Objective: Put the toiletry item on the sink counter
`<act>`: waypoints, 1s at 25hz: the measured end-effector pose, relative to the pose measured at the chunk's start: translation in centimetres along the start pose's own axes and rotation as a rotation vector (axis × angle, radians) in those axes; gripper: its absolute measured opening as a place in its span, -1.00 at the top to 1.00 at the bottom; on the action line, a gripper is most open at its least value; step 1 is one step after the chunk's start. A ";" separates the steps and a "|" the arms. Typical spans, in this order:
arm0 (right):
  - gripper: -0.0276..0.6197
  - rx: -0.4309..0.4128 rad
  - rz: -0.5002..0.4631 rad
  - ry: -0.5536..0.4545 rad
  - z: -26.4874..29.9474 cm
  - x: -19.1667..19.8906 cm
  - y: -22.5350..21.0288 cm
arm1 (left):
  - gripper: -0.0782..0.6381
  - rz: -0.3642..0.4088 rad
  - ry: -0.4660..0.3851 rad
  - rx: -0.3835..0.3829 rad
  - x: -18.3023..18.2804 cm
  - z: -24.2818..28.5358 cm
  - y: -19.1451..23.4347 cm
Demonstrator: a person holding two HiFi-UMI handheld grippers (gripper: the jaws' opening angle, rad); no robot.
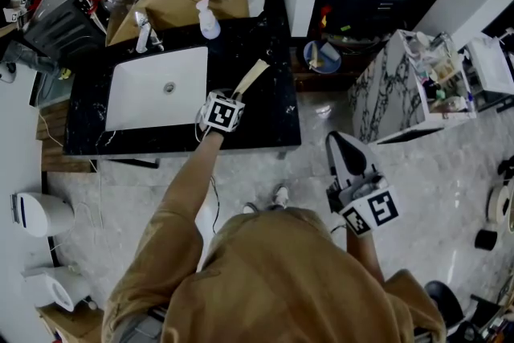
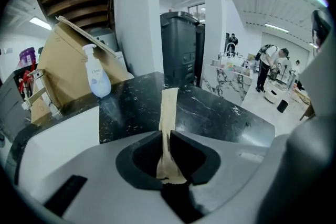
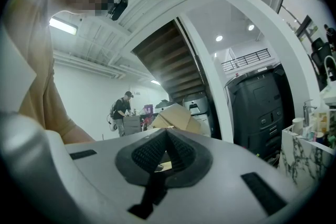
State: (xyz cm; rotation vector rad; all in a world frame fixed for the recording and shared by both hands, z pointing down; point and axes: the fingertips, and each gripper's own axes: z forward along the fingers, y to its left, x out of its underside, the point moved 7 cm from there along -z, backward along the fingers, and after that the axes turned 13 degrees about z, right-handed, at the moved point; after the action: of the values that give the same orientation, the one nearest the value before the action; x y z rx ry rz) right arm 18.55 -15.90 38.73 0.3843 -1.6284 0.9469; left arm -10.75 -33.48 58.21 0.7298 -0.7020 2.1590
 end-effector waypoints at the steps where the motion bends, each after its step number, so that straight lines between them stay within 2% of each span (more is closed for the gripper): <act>1: 0.91 0.000 0.001 -0.001 0.0 0.0 0.0 | 0.67 0.002 0.000 0.001 0.1 0.0 0.0; 3: 0.91 0.001 0.003 -0.001 -0.2 0.1 -0.1 | 0.64 0.007 0.001 0.005 0.2 0.1 -0.1; 6: 0.91 0.000 0.006 -0.003 -0.2 0.1 -0.2 | 0.42 0.004 0.008 0.025 0.6 0.3 -0.3; 8: 0.91 -0.002 0.007 -0.003 -0.2 0.1 -0.1 | 0.36 0.004 -0.007 0.020 0.7 0.2 -0.4; 11: 0.91 -0.004 0.008 -0.003 0.0 0.1 0.0 | 0.16 0.008 -0.037 0.014 0.6 -0.1 -0.5; 14: 0.91 -0.009 0.009 -0.001 0.0 0.2 0.3 | 0.04 -0.013 -0.021 0.034 1.5 -0.1 -0.9; 22: 0.91 -0.045 0.004 -0.001 0.6 0.6 1.9 | -0.01 -0.044 -0.085 0.036 1.2 -2.6 -0.9; 25: 0.91 -0.060 0.001 0.003 0.8 0.7 2.6 | -0.02 -0.076 -0.112 0.037 1.2 -4.0 -0.9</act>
State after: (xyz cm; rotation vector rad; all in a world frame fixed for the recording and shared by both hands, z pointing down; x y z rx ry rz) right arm 15.95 -14.72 38.40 0.3406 -1.6504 0.8968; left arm -11.89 -29.71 56.51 0.8887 -0.6819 2.0792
